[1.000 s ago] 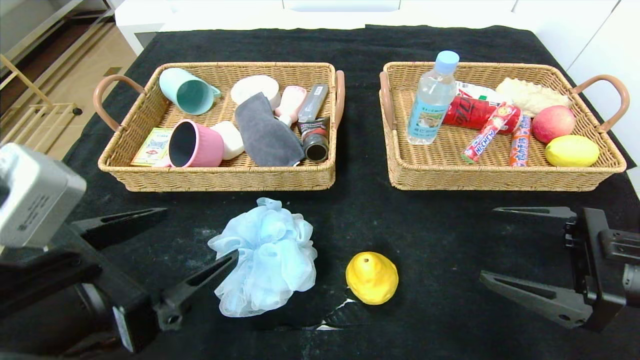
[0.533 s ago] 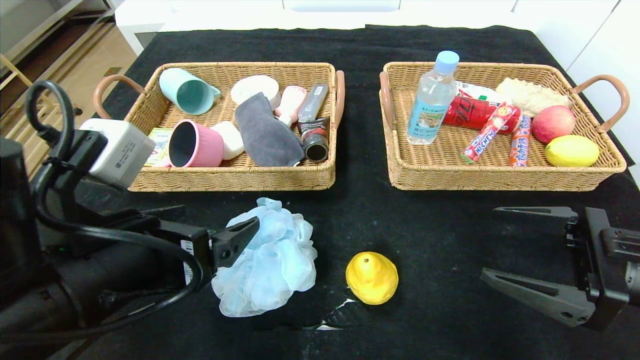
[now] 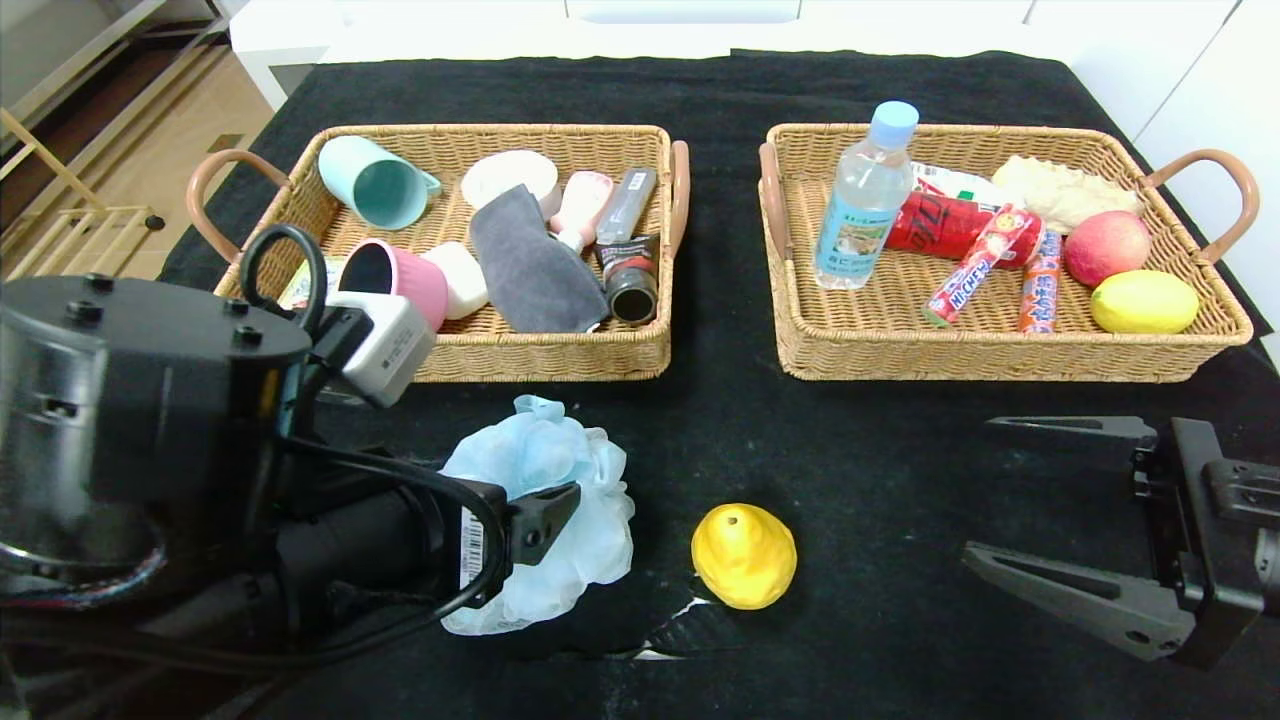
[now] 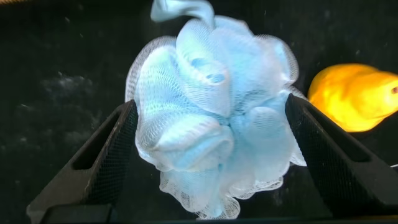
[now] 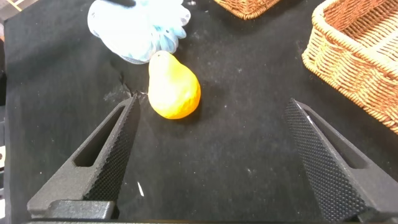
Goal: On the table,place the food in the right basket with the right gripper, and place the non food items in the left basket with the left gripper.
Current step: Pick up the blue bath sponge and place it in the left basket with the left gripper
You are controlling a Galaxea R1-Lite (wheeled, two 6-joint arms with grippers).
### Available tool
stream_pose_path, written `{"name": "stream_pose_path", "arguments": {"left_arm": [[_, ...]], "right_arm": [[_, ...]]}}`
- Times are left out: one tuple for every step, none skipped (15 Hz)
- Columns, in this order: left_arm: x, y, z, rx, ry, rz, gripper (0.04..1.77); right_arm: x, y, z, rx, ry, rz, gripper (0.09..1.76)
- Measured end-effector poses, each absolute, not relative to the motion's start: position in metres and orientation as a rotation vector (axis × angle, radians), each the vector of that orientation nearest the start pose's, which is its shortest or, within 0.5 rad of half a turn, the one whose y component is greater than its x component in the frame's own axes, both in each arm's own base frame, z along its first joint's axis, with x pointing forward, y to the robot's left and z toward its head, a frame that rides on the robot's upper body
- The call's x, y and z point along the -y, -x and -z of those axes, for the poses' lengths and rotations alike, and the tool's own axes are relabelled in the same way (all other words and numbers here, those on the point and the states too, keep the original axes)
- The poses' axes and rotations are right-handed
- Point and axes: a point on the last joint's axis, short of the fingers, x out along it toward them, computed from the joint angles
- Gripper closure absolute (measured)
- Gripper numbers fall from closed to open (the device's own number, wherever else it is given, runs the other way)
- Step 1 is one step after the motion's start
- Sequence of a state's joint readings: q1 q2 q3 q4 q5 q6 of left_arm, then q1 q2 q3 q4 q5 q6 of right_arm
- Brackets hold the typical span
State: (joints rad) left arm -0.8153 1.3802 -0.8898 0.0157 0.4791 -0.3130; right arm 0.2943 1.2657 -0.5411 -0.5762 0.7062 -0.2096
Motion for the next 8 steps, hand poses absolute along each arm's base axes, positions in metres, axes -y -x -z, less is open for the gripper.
{"name": "stream_pose_path", "arguments": {"left_arm": [[0.156, -0.16, -0.226, -0.47, -0.003, 0.272, 0.09], [0.157, -0.162, -0.221, -0.491, -0.007, 0.282, 0.09], [0.158, -0.165, -0.217, -0.506, -0.011, 0.282, 0.09], [0.158, -0.169, -0.214, -0.517, -0.017, 0.274, 0.09], [0.158, -0.172, -0.21, -0.529, -0.022, 0.264, 0.09], [0.158, -0.177, -0.207, -0.54, -0.026, 0.251, 0.09], [0.158, -0.18, -0.203, -0.555, -0.026, 0.248, 0.09], [0.157, -0.183, -0.201, -0.57, -0.024, 0.253, 0.09]], "right_arm": [[-0.068, -0.174, -0.212, -0.047, 0.16, -1.01, 0.15], [-0.068, -0.174, -0.212, -0.047, 0.16, -1.01, 0.15], [-0.068, -0.174, -0.212, -0.046, 0.161, -1.011, 0.15], [-0.068, -0.174, -0.212, -0.046, 0.161, -1.01, 0.15], [-0.068, -0.175, -0.212, -0.046, 0.161, -1.011, 0.15], [-0.068, -0.175, -0.212, -0.048, 0.16, -1.011, 0.15], [-0.068, -0.175, -0.212, -0.048, 0.161, -1.011, 0.15], [-0.068, -0.175, -0.212, -0.049, 0.161, -1.012, 0.15]]}}
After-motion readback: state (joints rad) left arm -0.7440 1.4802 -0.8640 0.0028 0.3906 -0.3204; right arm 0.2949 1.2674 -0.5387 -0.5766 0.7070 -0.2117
